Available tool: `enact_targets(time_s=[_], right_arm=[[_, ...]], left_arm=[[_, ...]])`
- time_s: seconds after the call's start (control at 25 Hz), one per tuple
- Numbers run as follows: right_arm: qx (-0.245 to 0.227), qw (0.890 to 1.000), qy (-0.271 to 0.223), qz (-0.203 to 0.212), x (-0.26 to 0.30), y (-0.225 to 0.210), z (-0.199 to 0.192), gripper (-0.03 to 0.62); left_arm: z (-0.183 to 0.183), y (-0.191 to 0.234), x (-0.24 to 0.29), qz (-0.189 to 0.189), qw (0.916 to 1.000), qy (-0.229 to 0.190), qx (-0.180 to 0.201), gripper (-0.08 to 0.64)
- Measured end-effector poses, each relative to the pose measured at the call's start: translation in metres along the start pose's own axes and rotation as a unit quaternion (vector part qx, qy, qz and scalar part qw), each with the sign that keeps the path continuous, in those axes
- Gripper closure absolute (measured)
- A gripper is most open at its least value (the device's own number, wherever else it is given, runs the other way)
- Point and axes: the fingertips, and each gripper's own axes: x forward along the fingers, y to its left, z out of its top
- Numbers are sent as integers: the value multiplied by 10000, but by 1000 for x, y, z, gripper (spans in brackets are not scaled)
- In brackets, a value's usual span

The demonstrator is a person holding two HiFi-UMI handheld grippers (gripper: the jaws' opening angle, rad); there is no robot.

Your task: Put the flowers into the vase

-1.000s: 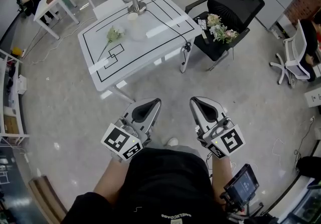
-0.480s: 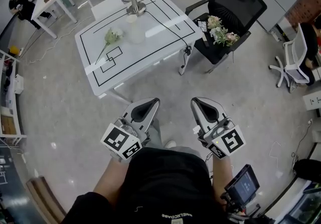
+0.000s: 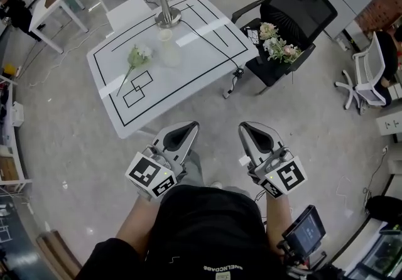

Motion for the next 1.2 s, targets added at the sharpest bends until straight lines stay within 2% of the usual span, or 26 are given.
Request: enact_targets(time_s=[0.2,0.36,0.72,1.0,1.2], right_arm=[[114,9999,74,-78,44,-18,1,591],[179,9996,187,-142,81,-31,-1,591],[113,9993,296,-196,162,-52,8,591],[162,9989,361,-231,236,-70,9,591],[200,9987,419,-195,269,-75,5,591]], left_arm=[[13,48,15,-11,10000,74,-17,559],[18,91,20,31,9998,120,-170,559],[32,184,23,302,9986,139,-404,558],[41,268,24,452,9978,359,-327,557],[44,309,24,522,9968,454,-394,546]])
